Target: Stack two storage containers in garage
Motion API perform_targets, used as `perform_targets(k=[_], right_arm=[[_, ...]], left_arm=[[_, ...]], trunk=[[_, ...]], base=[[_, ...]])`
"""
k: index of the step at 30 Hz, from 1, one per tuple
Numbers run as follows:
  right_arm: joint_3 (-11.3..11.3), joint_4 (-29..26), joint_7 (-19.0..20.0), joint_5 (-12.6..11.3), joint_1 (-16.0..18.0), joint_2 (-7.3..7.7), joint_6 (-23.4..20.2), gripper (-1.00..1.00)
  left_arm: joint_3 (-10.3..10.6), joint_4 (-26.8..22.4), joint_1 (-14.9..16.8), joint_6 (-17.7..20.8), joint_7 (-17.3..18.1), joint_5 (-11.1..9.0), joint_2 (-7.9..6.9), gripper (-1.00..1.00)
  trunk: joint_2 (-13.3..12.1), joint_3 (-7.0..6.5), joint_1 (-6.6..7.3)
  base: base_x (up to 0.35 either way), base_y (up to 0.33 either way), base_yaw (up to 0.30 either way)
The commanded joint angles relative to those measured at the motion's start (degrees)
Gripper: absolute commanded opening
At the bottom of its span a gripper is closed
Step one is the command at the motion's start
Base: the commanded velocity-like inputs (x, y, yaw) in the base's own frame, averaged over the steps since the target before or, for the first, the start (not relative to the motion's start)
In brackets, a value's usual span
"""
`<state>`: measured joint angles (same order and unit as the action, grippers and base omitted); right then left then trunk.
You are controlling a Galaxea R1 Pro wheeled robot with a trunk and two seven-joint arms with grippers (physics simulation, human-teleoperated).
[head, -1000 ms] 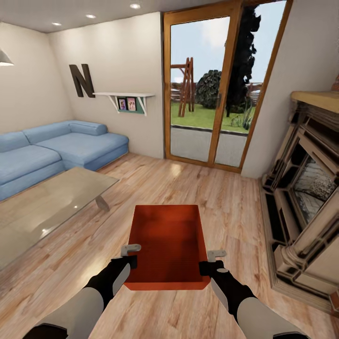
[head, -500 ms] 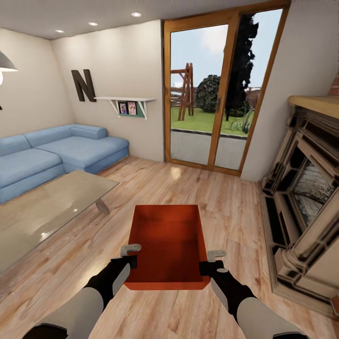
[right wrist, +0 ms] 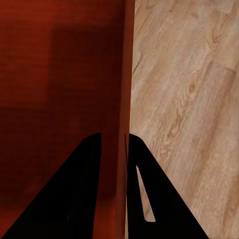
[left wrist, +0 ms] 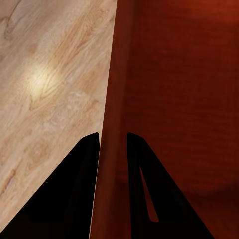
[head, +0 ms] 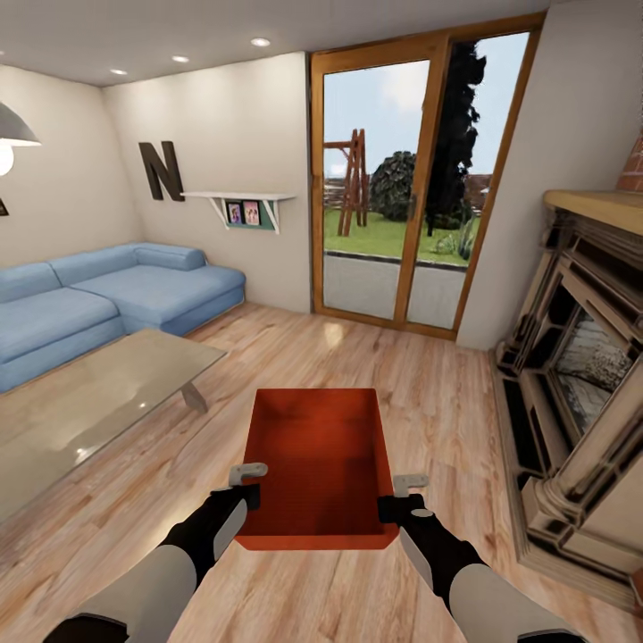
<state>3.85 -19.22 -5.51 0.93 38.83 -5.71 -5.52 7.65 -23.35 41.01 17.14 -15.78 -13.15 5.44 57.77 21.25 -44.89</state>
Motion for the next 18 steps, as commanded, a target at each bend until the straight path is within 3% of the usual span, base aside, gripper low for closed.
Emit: perform_targets(k=[1,18], right_arm=[[0.6,-0.3,-0.4,-0.3,0.0,0.04,1.2,-1.0],[0.6,-0.3,-0.4,-0.3,0.0,0.17,1.2,-1.0]], left_arm=[[-2.0,0.0,0.0,0.4,-0.8,-0.3,-0.25,-1.0],[-2.0,-1.2,0.0,0.4,-0.8,-0.3,-0.25,-1.0]], trunk=[[0.0,-0.02,0.0],[0.0,-1.53,0.0]], base=[[0.0,0.0,0.0],[0.0,0.0,0.0]])
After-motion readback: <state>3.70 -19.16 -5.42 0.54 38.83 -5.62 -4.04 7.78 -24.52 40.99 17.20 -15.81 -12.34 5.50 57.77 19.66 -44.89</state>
